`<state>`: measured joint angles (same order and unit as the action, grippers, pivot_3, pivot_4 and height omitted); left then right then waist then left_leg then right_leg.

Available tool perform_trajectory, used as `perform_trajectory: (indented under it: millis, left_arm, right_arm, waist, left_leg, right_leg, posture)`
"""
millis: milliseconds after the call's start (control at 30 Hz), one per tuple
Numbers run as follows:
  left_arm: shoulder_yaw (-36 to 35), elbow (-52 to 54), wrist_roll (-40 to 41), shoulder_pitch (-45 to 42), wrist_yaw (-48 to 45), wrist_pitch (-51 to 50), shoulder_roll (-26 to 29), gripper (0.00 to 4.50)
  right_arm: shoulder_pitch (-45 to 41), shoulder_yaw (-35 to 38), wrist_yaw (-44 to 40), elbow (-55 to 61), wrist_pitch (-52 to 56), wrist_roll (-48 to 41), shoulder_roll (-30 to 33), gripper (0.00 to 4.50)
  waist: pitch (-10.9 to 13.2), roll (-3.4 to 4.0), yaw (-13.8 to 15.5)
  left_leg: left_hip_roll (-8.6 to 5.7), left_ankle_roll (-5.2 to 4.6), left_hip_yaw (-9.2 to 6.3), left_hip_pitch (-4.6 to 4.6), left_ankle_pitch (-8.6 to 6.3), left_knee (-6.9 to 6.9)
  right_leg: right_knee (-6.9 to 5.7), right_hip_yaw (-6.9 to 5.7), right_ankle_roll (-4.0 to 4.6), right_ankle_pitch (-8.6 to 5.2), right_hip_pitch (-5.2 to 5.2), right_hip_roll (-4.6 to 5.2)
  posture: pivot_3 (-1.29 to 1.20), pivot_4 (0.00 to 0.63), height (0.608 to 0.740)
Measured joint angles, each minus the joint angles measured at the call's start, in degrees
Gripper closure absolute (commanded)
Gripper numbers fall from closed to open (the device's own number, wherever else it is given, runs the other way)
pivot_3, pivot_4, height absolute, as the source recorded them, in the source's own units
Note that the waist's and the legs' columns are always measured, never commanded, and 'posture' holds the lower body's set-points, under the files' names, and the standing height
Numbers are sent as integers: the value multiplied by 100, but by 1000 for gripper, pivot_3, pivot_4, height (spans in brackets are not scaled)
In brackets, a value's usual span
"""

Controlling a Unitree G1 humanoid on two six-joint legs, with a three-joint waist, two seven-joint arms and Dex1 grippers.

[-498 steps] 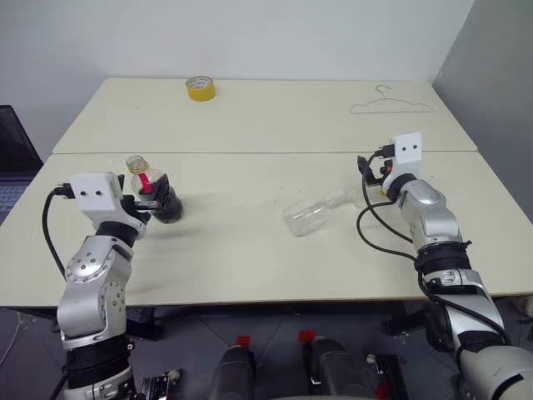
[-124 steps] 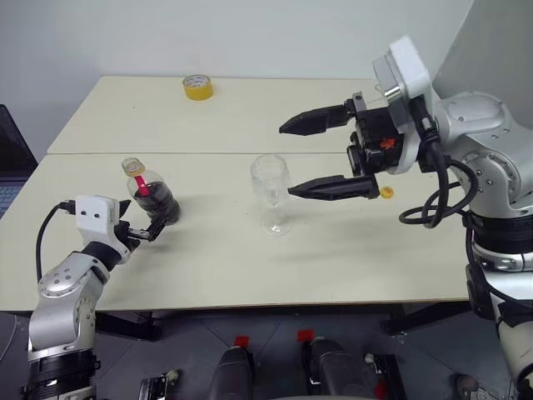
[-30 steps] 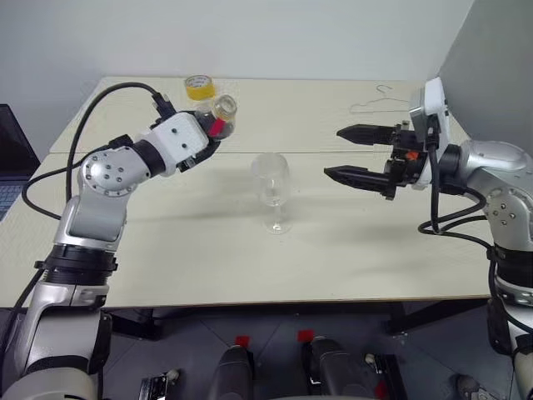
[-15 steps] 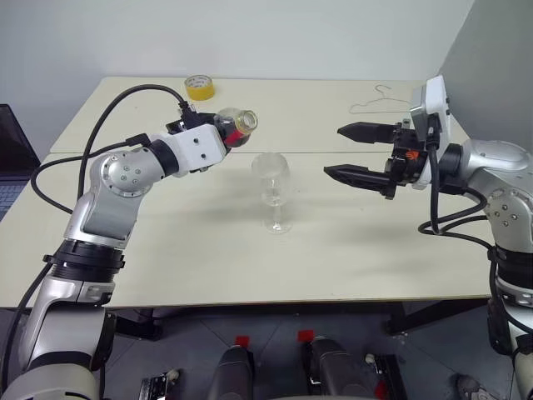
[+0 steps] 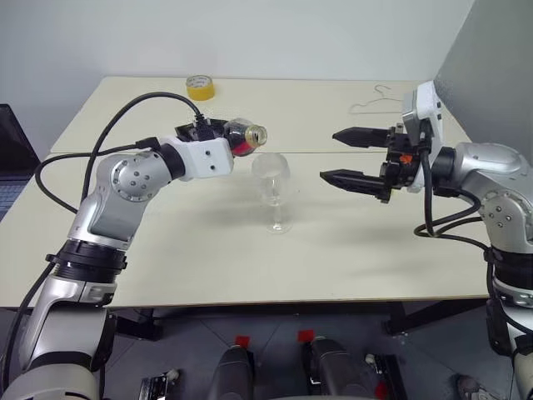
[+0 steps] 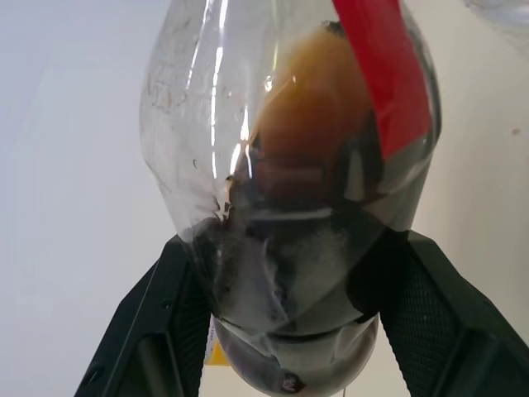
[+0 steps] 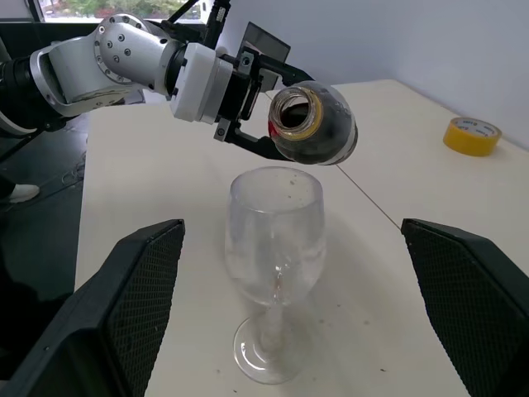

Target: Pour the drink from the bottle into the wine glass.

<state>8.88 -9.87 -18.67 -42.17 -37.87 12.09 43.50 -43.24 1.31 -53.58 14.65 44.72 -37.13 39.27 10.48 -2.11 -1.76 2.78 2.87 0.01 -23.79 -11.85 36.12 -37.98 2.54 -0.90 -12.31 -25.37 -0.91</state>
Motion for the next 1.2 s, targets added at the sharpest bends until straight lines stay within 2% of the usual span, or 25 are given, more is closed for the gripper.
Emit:
perform_trajectory:
  millis: [1200]
  left_arm:
    - [1,-435,-1222,-32,950,1055,154,1681]
  right_arm:
    - [37,-108,15,87,0,5,1,0]
  waist:
    - [0,0,2]
  left_leg:
    - [0,0,0,1,0,5]
  right_leg:
    - [-6,1,-2,2,1,0]
  posture:
    - [0,150,740]
